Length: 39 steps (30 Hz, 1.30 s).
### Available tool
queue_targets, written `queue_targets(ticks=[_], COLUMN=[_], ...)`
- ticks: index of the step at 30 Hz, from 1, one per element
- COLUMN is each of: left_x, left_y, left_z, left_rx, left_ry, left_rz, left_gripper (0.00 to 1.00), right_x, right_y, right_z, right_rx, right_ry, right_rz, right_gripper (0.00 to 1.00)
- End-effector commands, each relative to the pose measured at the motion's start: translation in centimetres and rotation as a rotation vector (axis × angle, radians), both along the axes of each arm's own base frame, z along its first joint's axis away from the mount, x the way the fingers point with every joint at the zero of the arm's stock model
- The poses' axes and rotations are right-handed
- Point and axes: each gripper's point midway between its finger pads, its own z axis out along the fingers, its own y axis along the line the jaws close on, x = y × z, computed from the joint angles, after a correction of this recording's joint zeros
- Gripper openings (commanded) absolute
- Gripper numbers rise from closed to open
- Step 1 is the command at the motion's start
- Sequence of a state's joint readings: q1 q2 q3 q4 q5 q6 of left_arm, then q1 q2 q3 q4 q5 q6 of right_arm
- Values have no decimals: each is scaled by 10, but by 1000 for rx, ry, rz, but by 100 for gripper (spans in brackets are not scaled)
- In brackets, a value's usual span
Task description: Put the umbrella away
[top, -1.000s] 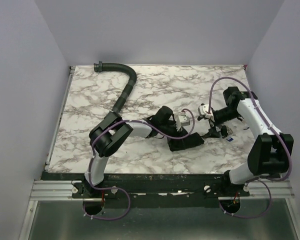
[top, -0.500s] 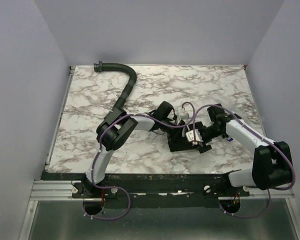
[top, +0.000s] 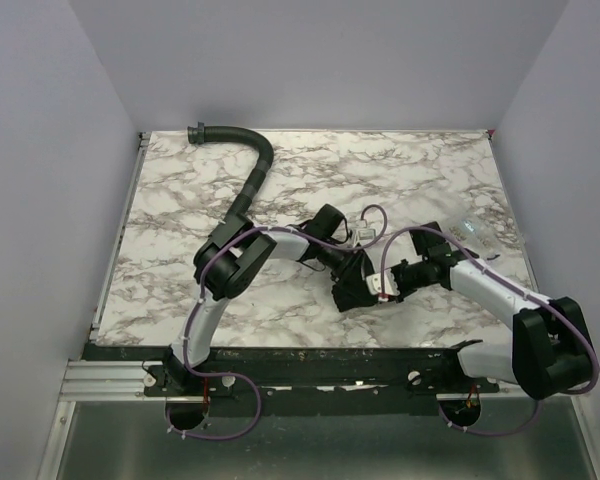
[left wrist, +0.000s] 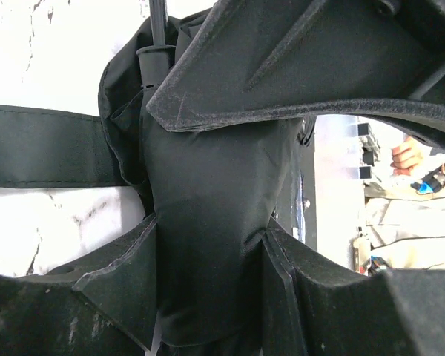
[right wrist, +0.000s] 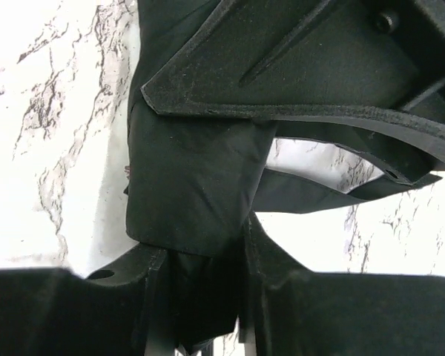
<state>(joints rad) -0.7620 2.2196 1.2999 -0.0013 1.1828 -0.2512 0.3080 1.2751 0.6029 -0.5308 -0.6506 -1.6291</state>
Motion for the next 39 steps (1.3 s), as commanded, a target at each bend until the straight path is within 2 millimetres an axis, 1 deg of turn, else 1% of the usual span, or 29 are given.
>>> queue_targets(ticks=[1,2,4,5,6,7,9,11,13,14,15,17,19,20,22,24,25,27,28,30,32,34,39], left_x=[-5,7,32,44,54,64,79,88,93,93,93,88,83,78,62,43,35,19,15,11,10,9,5], left_y=[48,46,42,42,43,44,48,54,65,72,79,94,108,114,115,112,111,98,95,85,77,67,37], left_z=[-80,-66,-37,-18,-4,13,39,59,73,80,85,96,97,93,92,94,94,81,73,71,67,57,34], left_rx=[369,339,263,219,191,156,108,70,44,18,-3,-69,-122,-145,-219,-281,-289,-207,-145,-76,-12,30,67], left_ry=[48,8,-110,-181,-234,-294,-395,-491,-595,-651,-701,-791,-815,-783,-722,-800,-884,-1044,-1103,-1247,-1338,-1400,-1477], left_rz=[210,254,348,394,436,472,535,588,635,661,691,751,799,791,708,636,604,499,453,375,311,242,76], left_gripper=[43,49,63,69,73,75,78,80,81,86,96,98,98,98,98,97,97,97,97,98,98,98,98], right_x=[-32,-37,-42,-43,-45,-45,-46,-48,-49,-50,-52,-54,-54,-54,-53,-51,-51,-51,-50,-50,-50,-50,-48], right_y=[-20,-22,-23,-24,-23,-23,-22,-22,-23,-23,-23,-23,-23,-23,-22,-20,-19,-17,-16,-16,-15,-16,-15], right_z=[-34,-35,-34,-34,-33,-32,-31,-32,-34,-35,-35,-36,-37,-38,-38,-36,-35,-34,-33,-33,-34,-36,-38], right_rx=[-119,-132,-147,-152,-155,-154,-159,-170,-179,-183,-188,-198,-206,-209,-213,-213,-212,-212,-213,-218,-224,-233,-239], right_ry=[185,218,270,289,309,326,363,398,425,440,459,501,519,527,554,583,596,618,628,655,674,690,713], right_rz=[-57,-59,-70,-72,-77,-81,-86,-87,-93,-94,-95,-96,-99,-102,-113,-117,-117,-121,-122,-125,-130,-137,-146], right_gripper=[13,8,7,6,6,6,6,6,5,5,5,5,5,5,5,5,5,5,5,5,5,5,5])
